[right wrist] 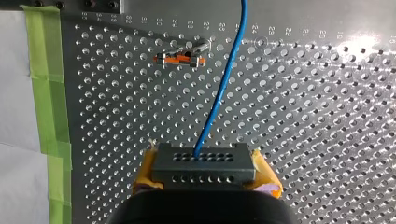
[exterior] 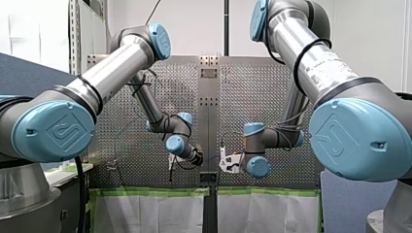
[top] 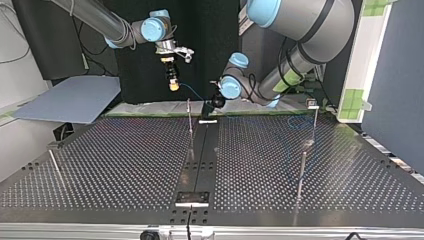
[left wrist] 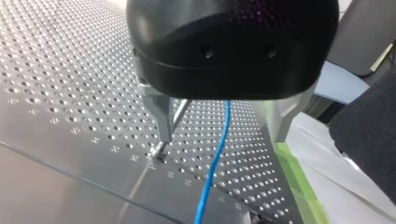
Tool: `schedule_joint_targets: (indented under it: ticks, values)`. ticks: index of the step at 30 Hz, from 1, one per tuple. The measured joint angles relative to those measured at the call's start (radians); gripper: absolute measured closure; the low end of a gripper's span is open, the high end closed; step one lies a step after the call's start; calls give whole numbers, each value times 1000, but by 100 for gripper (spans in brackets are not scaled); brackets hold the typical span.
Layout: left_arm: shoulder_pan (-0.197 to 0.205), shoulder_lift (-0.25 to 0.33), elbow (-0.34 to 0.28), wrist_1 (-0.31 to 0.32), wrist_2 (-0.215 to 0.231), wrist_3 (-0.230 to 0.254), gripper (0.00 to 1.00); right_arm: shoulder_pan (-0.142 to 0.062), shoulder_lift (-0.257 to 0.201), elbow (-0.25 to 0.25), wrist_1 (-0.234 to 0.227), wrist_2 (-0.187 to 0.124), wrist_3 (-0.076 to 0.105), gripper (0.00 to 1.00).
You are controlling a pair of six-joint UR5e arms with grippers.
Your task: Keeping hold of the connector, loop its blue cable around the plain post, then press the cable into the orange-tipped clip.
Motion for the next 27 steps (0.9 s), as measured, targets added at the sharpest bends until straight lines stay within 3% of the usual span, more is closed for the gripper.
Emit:
schedule_joint_targets:
  ticks: [1, 2, 4, 5, 6, 7, 8, 10, 12, 21, 27]
  values:
    - [-1, 0, 0, 3, -2, 0, 16, 0, 0, 0, 0, 0, 0, 100]
    - [-3, 0, 0, 5, -6, 0, 16, 0, 0, 0, 1, 0, 0, 100]
    - [-6, 0, 0, 8, -20, 1, 42, 0, 0, 0, 1, 0, 0, 100]
    - [-7, 0, 0, 8, -26, 1, 42, 0, 0, 0, 2, 0, 0, 100]
    - [-9, 0, 0, 8, -36, 1, 60, 0, 0, 0, 3, 0, 0, 100]
    - [-11, 0, 0, 8, -44, 2, 73, 0, 0, 0, 4, 0, -1, 100]
    - [-12, 0, 0, 8, -52, 2, 73, 0, 0, 0, 5, 0, -1, 100]
    - [-14, 0, -1, 7, -73, 5, 95, 0, 0, 0, 7, 0, -2, 100]
    - [-17, 0, -1, 7, -91, 9, 100, 0, 0, 0, 9, 0, -3, 100]
    - [-45, 0, -7, 10, -147, 60, 100, 0, 0, 1, 17, 4, -8, 100]
    - [-75, 0, -40, 49, -200, 94, 100, -1, 1, 2, 36, 23, -19, 100]
